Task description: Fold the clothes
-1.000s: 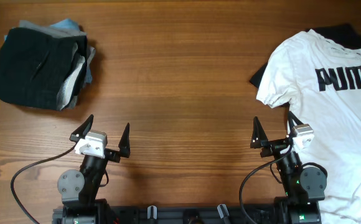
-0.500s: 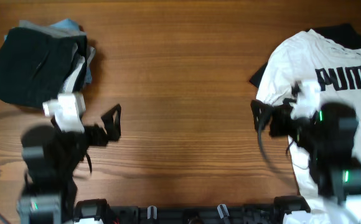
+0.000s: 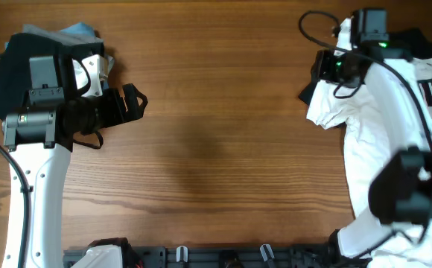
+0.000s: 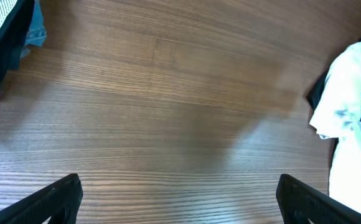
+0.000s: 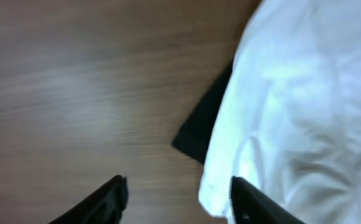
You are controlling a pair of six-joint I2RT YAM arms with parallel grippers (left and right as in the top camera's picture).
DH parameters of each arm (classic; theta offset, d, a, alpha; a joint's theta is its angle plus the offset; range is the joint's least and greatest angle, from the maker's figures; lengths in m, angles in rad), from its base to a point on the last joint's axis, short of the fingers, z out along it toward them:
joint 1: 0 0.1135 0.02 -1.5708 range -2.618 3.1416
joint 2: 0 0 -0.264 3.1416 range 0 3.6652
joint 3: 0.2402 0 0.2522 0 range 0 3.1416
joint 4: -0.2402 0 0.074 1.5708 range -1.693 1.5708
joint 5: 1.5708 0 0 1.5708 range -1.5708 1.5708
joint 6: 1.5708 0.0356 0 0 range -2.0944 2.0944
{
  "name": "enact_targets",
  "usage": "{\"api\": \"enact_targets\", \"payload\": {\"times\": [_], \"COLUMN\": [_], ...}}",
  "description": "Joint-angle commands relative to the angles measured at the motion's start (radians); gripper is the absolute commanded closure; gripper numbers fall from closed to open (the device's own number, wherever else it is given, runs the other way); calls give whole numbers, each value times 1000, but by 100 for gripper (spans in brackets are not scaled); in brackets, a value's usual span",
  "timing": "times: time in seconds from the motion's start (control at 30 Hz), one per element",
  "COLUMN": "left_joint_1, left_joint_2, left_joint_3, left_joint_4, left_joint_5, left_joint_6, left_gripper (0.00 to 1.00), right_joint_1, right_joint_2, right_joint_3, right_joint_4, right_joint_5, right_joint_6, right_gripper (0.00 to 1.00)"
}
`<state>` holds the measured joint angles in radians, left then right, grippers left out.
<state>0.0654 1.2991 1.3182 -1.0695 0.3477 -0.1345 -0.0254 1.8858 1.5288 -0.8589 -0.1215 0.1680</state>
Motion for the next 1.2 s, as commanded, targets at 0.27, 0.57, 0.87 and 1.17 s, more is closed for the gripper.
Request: {"api": "enact_targets", "payload": {"times": [0.27, 0.57, 0.87, 1.17], "left_joint_1": [-5, -5, -5, 45], "left_joint_2": [-1, -1, -6, -246], "left_joint_3": [26, 26, 26, 163], "left_joint_4": [2, 2, -2, 41], "left_joint_5": [23, 22, 29, -81], "left_joint_6": [-2, -2, -2, -37], "left_gripper": [0, 0, 8, 10], "right_joint_1": [-9, -77, -238, 739], "right_joint_2": [239, 209, -214, -440], "right_joint_3": [14, 14, 19, 19], "right_joint_4": [62, 10, 8, -22], "right_joint_5": [126, 154, -175, -439], "right_joint_6": [131, 126, -105, -129], "right_gripper": [53, 96, 96, 38]}}
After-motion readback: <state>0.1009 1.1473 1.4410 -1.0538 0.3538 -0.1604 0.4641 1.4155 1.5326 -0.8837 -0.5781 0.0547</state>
